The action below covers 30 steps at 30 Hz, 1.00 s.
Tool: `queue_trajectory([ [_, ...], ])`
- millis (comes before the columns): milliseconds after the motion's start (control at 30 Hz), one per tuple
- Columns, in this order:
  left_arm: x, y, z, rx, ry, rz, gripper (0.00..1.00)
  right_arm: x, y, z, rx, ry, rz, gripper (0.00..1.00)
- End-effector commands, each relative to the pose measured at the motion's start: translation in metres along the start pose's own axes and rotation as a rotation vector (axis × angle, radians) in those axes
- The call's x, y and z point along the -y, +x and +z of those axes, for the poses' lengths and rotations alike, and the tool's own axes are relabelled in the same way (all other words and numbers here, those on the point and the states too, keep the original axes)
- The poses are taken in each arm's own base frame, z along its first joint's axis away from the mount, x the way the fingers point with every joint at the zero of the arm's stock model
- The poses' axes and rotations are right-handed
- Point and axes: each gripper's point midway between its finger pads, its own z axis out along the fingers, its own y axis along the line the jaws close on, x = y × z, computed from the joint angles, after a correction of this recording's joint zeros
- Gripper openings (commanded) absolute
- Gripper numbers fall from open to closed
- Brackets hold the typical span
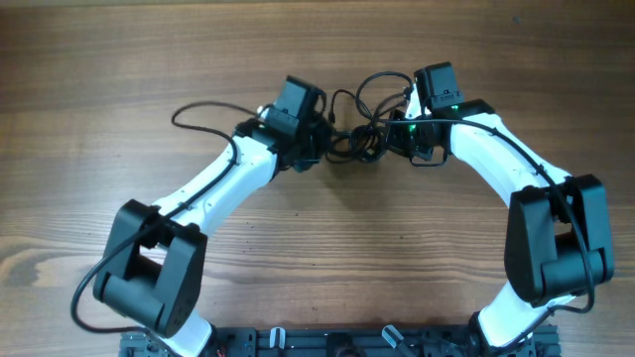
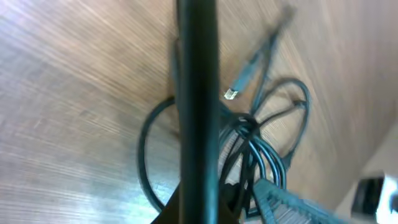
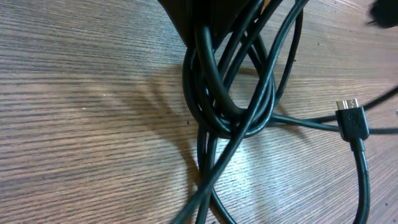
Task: Untangle cables
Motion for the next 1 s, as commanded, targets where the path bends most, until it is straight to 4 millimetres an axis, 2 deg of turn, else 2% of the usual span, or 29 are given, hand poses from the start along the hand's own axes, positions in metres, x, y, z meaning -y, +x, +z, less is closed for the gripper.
queue_trajectory([
  [0,0.036,-0.012,-0.054,-0.017,0.192,0.245,0.04,0.007,-0.002,0.006,0.006,0.042,-0.007,0.05],
  [100,0.049,-0.029,-0.098,-0.015,0.312,0.227,0.04,0.007,-0.003,0.006,0.008,0.045,-0.007,0.05],
  [200,0.053,-0.048,-0.141,-0.015,0.427,0.2,0.04,0.009,-0.004,0.006,0.015,0.055,0.014,0.05],
  [233,0.052,-0.056,-0.159,-0.018,0.474,0.189,0.04,0.011,-0.005,0.006,0.022,0.067,0.024,0.05],
  [367,0.04,-0.084,-0.207,-0.013,0.592,0.144,0.04,0.013,-0.007,0.005,0.027,0.07,0.028,0.05],
  [433,0.03,-0.097,-0.223,-0.016,0.635,0.119,0.04,0.014,-0.007,0.005,0.027,0.071,0.031,0.05],
  [567,0.011,-0.119,-0.245,-0.004,0.683,0.068,0.04,0.014,-0.007,0.005,0.027,0.071,0.031,0.05],
  [767,-0.02,-0.154,-0.266,0.1,0.68,-0.008,0.04,0.022,-0.008,0.004,0.033,0.108,0.04,0.05],
  [867,-0.05,-0.179,-0.266,0.221,0.582,-0.084,0.04,0.031,-0.007,0.002,0.031,0.136,0.053,0.05],
  [900,-0.075,-0.191,-0.26,0.285,0.475,-0.176,0.04,0.036,-0.007,0.001,0.028,0.148,0.064,0.05],
  [967,-0.099,-0.196,-0.251,0.33,0.361,-0.251,0.04,0.043,-0.006,0.001,0.027,0.168,0.075,0.04],
])
